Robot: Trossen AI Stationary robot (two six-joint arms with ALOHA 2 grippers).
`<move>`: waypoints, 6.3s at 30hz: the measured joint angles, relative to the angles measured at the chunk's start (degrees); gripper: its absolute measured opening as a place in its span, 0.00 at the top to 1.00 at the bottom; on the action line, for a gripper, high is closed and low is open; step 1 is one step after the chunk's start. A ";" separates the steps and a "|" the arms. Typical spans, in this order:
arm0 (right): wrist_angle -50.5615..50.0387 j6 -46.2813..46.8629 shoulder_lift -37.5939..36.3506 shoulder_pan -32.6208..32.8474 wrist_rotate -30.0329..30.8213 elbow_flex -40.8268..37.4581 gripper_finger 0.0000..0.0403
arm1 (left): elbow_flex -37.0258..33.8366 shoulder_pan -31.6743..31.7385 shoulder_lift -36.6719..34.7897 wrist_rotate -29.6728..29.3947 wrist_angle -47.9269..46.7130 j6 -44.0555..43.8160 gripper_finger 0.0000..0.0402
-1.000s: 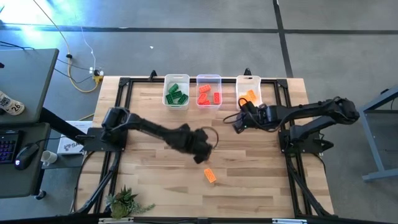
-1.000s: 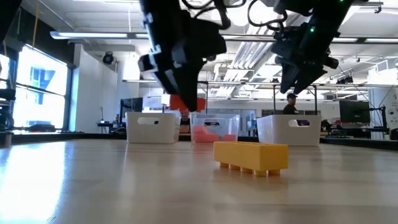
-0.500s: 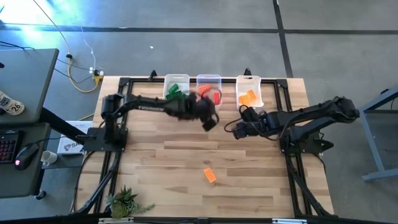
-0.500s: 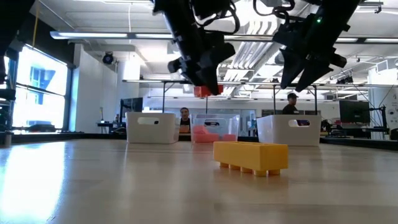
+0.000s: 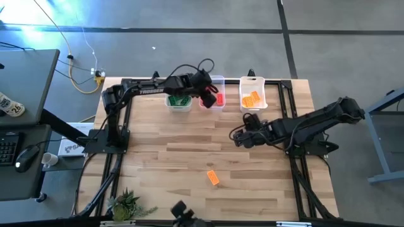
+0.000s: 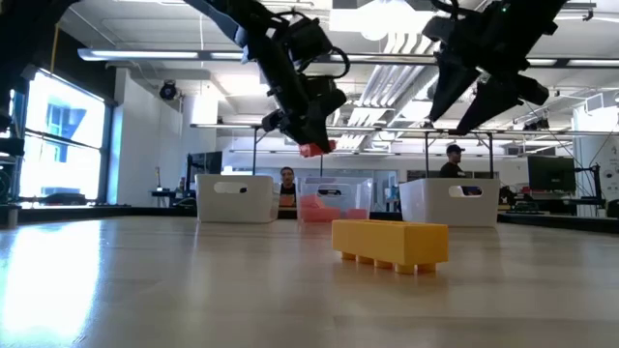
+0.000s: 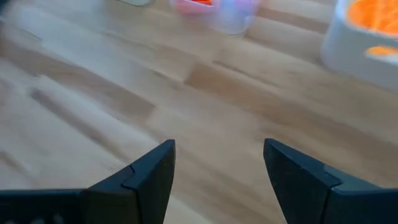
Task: Sort & place blocks by color
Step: Put the orange game piece into the transparent bin, then put the yellow game piece into the right white bin
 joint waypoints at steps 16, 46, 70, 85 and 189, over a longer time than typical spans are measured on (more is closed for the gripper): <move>14.96 0.27 2.88 8.79 0.35 0.00 0.42 | -0.02 3.68 0.44 8.18 2.06 0.91 0.62; 18.77 -3.37 9.18 14.08 -2.73 0.00 0.42 | 0.01 2.72 -0.74 14.15 -0.24 0.77 0.61; 40.79 -20.44 9.14 13.15 -6.17 0.00 0.42 | -13.04 -14.25 -21.94 -6.05 -26.56 -4.89 0.61; 51.58 -30.41 9.10 12.23 -10.60 3.02 0.42 | -30.42 -21.37 -35.17 -6.05 -27.19 -19.98 0.61; -7.64 -14.35 45.93 7.27 -15.77 38.21 0.73 | -36.17 -23.91 -38.00 -5.06 -23.36 -24.07 0.61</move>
